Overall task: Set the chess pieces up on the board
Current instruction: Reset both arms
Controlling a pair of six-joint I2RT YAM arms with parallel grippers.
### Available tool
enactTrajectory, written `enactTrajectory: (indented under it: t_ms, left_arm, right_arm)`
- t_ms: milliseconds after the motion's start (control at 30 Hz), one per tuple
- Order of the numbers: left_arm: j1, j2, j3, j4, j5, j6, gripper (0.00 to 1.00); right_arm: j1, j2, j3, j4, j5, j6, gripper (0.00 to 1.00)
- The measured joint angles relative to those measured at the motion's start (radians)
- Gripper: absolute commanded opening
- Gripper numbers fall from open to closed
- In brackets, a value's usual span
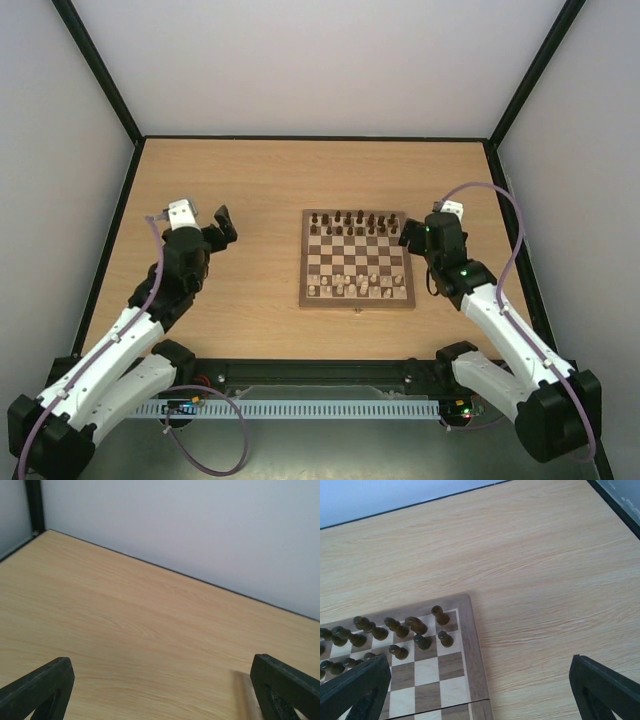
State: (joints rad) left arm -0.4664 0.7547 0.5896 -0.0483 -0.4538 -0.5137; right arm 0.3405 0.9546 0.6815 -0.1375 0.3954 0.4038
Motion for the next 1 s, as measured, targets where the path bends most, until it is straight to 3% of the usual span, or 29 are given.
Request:
enactTrajectory:
  t_ms: [267,367,600,1000]
  left_arm:
    - [0.044,0.081,-0.127,0.160,-0.135,0.132,0.99]
    - [0.106,0.103,-0.127,0.208,-0.126,0.148,1.00]
    - [0.169,0.164,-0.172,0.381,-0.066,0.199,0.99]
    - [0.328,0.407,-0.248,0.647,-0.014,0.298,1.00]
  right_arm:
    - [-0.001,-0.080,-0.167,0.185,0.108,-0.025,0.99]
    - [-0.022,-0.077,-0.198,0.223,0.131,-0.024,0.99]
    - [-0.211,0.025,-0.242,0.329,0.102,0.012,0.99]
    - [-0.225,0.057,-0.425,0.618,0.154,0.005,0.99]
